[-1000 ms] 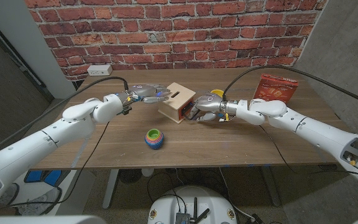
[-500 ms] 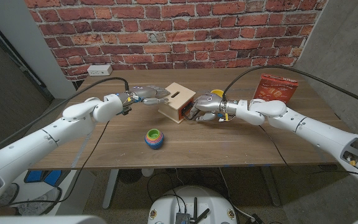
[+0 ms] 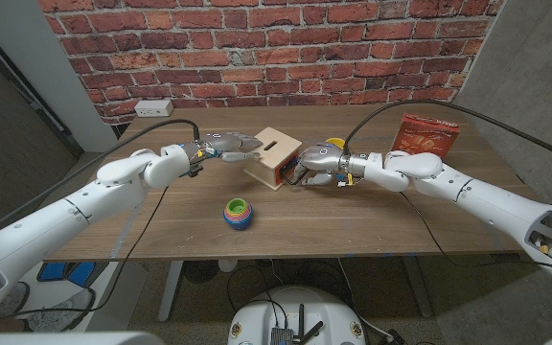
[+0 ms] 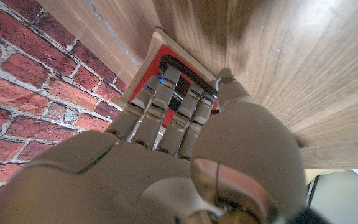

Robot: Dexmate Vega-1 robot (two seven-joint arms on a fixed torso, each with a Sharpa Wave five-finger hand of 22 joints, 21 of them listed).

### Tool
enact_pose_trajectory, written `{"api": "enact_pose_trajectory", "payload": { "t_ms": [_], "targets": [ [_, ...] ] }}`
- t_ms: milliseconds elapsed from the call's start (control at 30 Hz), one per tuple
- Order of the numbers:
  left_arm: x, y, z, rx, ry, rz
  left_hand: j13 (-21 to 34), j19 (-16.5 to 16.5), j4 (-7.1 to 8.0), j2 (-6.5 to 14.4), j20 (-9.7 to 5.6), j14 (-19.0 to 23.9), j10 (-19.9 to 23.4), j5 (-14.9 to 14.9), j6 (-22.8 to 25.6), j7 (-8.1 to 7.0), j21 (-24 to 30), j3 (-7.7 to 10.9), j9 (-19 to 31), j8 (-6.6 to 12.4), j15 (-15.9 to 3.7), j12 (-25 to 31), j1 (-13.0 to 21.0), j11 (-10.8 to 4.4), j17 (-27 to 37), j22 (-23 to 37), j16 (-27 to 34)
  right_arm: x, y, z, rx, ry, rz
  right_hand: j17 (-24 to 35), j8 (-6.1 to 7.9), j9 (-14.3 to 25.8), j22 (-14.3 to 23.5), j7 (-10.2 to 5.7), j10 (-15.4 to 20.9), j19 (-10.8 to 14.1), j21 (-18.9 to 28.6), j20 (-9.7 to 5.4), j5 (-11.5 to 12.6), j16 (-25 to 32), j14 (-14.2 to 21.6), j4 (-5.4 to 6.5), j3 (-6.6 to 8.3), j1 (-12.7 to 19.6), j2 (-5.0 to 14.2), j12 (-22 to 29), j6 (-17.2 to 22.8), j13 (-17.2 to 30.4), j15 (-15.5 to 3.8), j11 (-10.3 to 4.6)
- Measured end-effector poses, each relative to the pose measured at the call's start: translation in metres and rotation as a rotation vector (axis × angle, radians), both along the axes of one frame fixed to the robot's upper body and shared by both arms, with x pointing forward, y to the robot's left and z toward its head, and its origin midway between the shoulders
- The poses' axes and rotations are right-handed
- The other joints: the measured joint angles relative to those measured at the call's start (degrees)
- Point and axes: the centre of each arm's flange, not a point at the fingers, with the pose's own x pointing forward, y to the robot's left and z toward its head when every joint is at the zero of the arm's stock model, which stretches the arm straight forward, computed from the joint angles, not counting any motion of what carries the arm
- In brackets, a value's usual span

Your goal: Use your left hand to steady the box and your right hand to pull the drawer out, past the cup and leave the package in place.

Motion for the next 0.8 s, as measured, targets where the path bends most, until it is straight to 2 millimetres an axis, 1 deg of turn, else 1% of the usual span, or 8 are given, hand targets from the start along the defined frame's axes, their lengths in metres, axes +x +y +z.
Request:
{"api": "enact_pose_trajectory", "payload": {
  "t_ms": [133, 167, 233, 400, 467, 600, 700, 800],
  "targets": [
    [0.0000, -0.0003, -0.0002, 0.003, 0.001, 0.002, -0.01, 0.21, 0.00, -0.29, -0.21, 0.21, 0.15, 0.00, 0.29, 0.29, 0.00, 0.00, 0.02, -0.18, -0.20, -0.01, 0.32, -0.15, 0.00, 0.00, 0.00, 0.0001, -0.0005, 0.0007, -0.003, 0.002, 0.003, 0.00, 0.45, 0.33, 0.00, -0.43, 0.89, 0.21, 0.00, -0.19, 0.00, -0.38, 0.53, 0.00, 0.00, 0.09, 0.53, 0.00, 0.84, 0.00, -0.15, 0.08],
    [-0.0001, -0.0005, -0.0002, 0.004, 0.001, 0.002, -0.01, 0.21, 0.00, 0.01, -0.21, 0.21, 0.23, 0.00, 0.29, 0.29, 0.00, 0.00, 0.04, -0.16, -0.20, -0.01, 0.61, -0.22, 0.00, 0.00, 0.00, 0.0002, -0.0005, 0.0007, -0.003, 0.002, 0.002, 0.05, 0.61, 0.38, 0.00, -0.22, 1.06, 0.41, 0.00, 0.01, 0.00, -0.38, 0.67, 0.00, 0.00, 0.09, 0.53, 0.00, 1.16, 0.00, -0.28, 0.00],
    [0.0000, -0.0005, -0.0004, 0.006, 0.002, 0.004, 0.00, 0.43, 0.00, 0.01, 0.00, 0.42, 0.32, 0.00, 0.29, 0.29, 0.00, 0.00, 0.04, 0.04, -0.41, -0.12, 0.61, -0.31, 0.00, 0.00, 0.00, 0.0007, -0.0012, 0.0011, -0.004, 0.003, 0.002, 0.26, 0.96, 0.42, 0.00, -0.51, 1.84, 0.51, 0.00, 0.11, 0.00, -0.38, 0.86, 0.00, 0.00, -0.21, 0.83, 0.00, 1.51, 0.00, -0.23, -0.05],
    [0.0002, -0.0009, -0.0009, 0.011, 0.005, 0.007, 0.05, 0.42, -0.02, 0.01, 0.00, 0.72, 0.62, 0.00, 0.39, 0.19, 0.00, 0.01, 0.04, 0.04, -0.09, -0.13, 0.61, -0.01, 0.01, 0.00, 0.00, 0.0007, -0.0015, 0.0014, -0.008, 0.006, 0.006, 0.27, 1.39, 0.44, 0.00, -0.20, 2.76, 0.82, 0.00, -0.20, 0.00, -0.72, 1.31, 0.00, 0.00, -0.21, 0.83, 0.00, 2.42, 0.01, -0.47, 0.10],
    [0.0002, -0.0009, -0.0010, 0.013, 0.006, 0.009, 0.05, 0.42, -0.17, 0.01, 0.00, 0.72, 0.61, 0.00, 0.39, 0.19, 0.00, 0.17, 0.04, 0.04, -0.09, -0.13, 0.61, -0.01, 0.01, 0.00, 0.00, 0.0009, -0.0016, 0.0016, -0.009, 0.007, 0.007, 0.28, 1.38, 0.44, 0.01, -0.25, 3.14, 0.82, 0.00, -0.20, 0.00, -0.82, 1.61, 0.00, 0.00, -0.22, 0.82, 0.00, 2.82, 0.01, -0.77, -0.13],
    [0.0004, -0.0008, -0.0012, 0.016, 0.007, 0.010, 0.05, 0.73, -0.32, 0.23, -0.30, 0.72, 0.61, -0.01, 0.50, 0.30, 0.00, 0.32, 0.03, 0.04, -0.09, -0.13, 0.83, -0.01, 0.01, 0.00, 0.00, 0.0009, -0.0017, 0.0020, -0.011, 0.008, 0.008, 0.54, 1.68, 0.39, 0.00, -0.49, 3.89, 1.12, 0.00, 0.11, 0.00, -0.82, 2.12, -0.21, 0.20, -0.05, 0.98, 0.00, 3.33, 0.01, -0.67, -0.01],
    [0.0005, -0.0007, -0.0013, 0.018, 0.007, 0.012, 0.05, 0.73, -0.32, 0.30, -0.30, 0.72, 0.85, -0.01, 0.70, 0.49, 0.00, 0.32, 0.01, 0.03, -0.09, -0.13, 0.90, 0.23, 0.01, 0.00, 0.00, 0.0008, -0.0016, 0.0023, -0.013, 0.008, 0.009, 0.61, 1.82, 0.37, 0.01, -0.28, 4.28, 1.12, 0.00, 0.11, 0.00, -1.25, 2.22, -0.25, 0.23, 0.17, 1.21, 0.00, 3.54, 0.12, -0.77, -0.04],
    [0.0005, -0.0006, -0.0012, 0.019, 0.007, 0.014, 0.05, 1.04, -0.57, 0.30, 0.01, 1.03, 0.85, -0.01, 0.70, 0.50, 0.00, 0.57, -0.01, 0.03, -0.40, -0.13, 0.91, 0.23, 0.01, 0.01, 0.00, 0.0007, -0.0016, 0.0022, -0.014, 0.009, 0.010, 0.80, 1.82, 0.20, 0.01, -0.29, 4.68, 1.43, 0.00, -0.21, 0.00, -1.25, 2.22, -0.25, 0.23, 0.33, 1.36, 0.00, 3.74, 0.16, -0.77, -0.03]
  ]
}}
